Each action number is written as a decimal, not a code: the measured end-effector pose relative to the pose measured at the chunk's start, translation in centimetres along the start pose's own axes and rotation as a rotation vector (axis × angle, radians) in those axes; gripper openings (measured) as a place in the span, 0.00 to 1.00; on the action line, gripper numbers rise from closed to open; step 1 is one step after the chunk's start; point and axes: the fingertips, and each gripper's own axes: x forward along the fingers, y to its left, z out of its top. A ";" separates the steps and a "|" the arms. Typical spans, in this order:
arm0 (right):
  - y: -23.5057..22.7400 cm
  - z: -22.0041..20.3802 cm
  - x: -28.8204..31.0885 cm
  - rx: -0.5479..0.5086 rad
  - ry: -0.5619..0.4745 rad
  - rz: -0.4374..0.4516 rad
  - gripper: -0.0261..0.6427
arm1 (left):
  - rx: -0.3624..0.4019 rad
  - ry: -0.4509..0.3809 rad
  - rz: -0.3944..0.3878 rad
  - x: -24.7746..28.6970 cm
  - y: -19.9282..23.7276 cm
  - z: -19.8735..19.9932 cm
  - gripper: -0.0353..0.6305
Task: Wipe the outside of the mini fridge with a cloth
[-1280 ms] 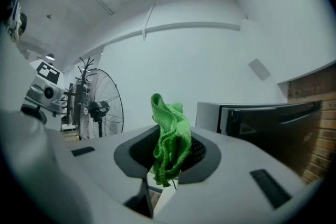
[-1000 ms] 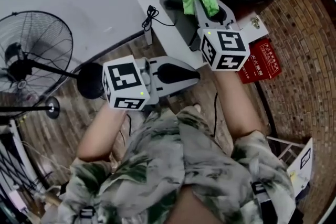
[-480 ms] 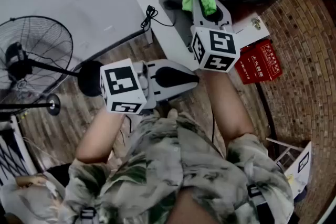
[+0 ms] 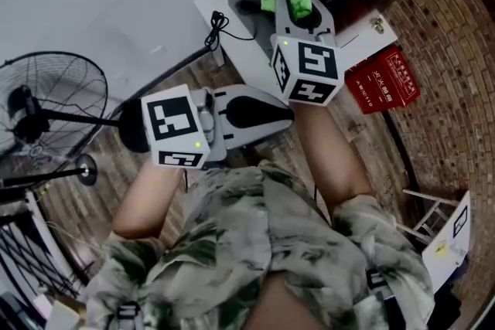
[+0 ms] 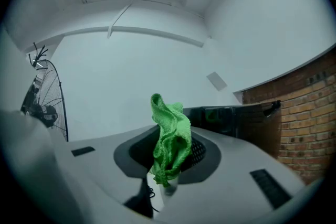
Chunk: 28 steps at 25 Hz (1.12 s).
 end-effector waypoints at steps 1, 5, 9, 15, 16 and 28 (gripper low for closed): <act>-0.1 0.0 0.2 0.005 0.001 -0.023 0.18 | 0.001 0.010 -0.019 -0.5 0.2 0.1 0.10; -0.3 -1.2 0.7 0.018 0.026 -0.128 0.18 | 0.006 0.046 -0.097 -3.3 1.0 0.1 0.10; -0.1 -3.6 1.0 0.031 0.069 -0.229 0.18 | 0.007 0.075 -0.168 -6.2 2.1 -0.2 0.09; -0.4 -8.6 1.1 0.068 0.150 -0.340 0.18 | -0.015 0.120 -0.260 -8.5 3.5 -1.2 0.10; -0.3 -9.4 1.2 0.070 0.163 -0.347 0.18 | -0.016 0.126 -0.268 -8.7 3.7 -1.3 0.10; -0.3 -22.1 1.4 0.096 0.377 -0.441 0.18 | -0.037 0.169 -0.339 -10.8 5.5 -2.4 0.10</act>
